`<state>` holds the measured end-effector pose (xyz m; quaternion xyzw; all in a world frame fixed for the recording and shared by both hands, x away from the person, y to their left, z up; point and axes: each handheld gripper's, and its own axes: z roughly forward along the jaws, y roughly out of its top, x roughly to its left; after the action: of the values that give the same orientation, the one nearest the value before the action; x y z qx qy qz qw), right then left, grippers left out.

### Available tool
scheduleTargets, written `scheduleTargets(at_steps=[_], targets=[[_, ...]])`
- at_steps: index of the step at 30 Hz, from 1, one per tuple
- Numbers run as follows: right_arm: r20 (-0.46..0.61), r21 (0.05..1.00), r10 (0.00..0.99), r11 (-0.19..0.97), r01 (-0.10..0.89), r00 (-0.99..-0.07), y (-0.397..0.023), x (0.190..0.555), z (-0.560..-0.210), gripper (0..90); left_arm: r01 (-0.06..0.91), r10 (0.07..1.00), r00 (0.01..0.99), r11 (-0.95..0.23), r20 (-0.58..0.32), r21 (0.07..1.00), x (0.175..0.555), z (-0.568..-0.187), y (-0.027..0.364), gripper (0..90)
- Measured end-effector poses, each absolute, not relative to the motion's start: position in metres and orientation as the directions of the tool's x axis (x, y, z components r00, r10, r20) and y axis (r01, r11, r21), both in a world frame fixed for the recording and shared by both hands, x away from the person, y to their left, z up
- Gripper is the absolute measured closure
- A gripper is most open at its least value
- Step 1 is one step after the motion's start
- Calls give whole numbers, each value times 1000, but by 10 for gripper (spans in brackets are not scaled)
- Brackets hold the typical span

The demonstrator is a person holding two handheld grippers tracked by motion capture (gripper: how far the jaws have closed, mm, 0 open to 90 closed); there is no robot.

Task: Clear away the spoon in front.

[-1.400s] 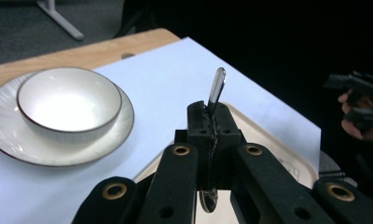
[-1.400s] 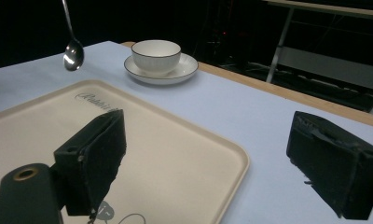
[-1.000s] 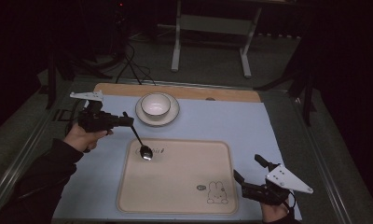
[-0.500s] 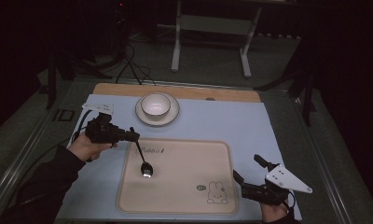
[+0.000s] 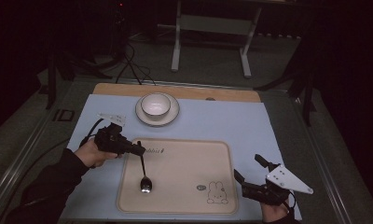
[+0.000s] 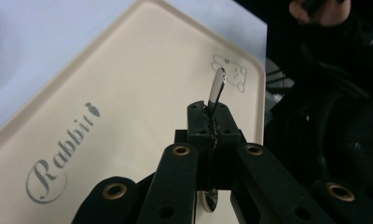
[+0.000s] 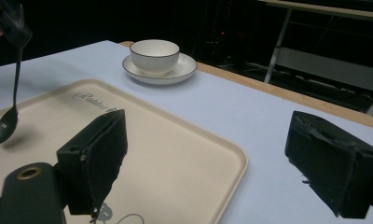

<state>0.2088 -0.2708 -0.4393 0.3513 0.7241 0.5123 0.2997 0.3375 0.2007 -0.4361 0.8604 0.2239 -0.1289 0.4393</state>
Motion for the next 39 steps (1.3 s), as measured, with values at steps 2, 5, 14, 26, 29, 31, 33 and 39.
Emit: scheduleTargets(at_steps=[2,5,14,26,29,31,33,39], targets=[[-77,954,815,228,195,-574,-271,208,-439,119,502,269,864,-523,-425,689,338,-438,199,894],[-78,954,816,227,194,-572,-271,208,-439,113,498,264,866,-544,-425,676,338,-442,196,894],[-80,953,817,230,197,-571,-271,209,-439,113,529,272,847,-520,-458,671,345,-453,196,890],[-76,951,818,231,204,-571,-271,209,-440,113,546,362,833,-414,-418,729,353,-475,199,810],[-77,951,817,233,204,-572,-271,209,-440,113,543,370,833,-405,-411,736,354,-478,198,810],[-78,950,814,237,205,-576,-270,210,-440,113,553,384,824,-384,-417,739,356,-482,197,809],[-79,949,813,238,205,-577,-270,210,-440,113,567,409,810,-364,-420,739,358,-488,197,792],[-79,949,812,239,207,-578,-270,210,-440,113,600,429,782,-322,-452,732,363,-497,198,769]])
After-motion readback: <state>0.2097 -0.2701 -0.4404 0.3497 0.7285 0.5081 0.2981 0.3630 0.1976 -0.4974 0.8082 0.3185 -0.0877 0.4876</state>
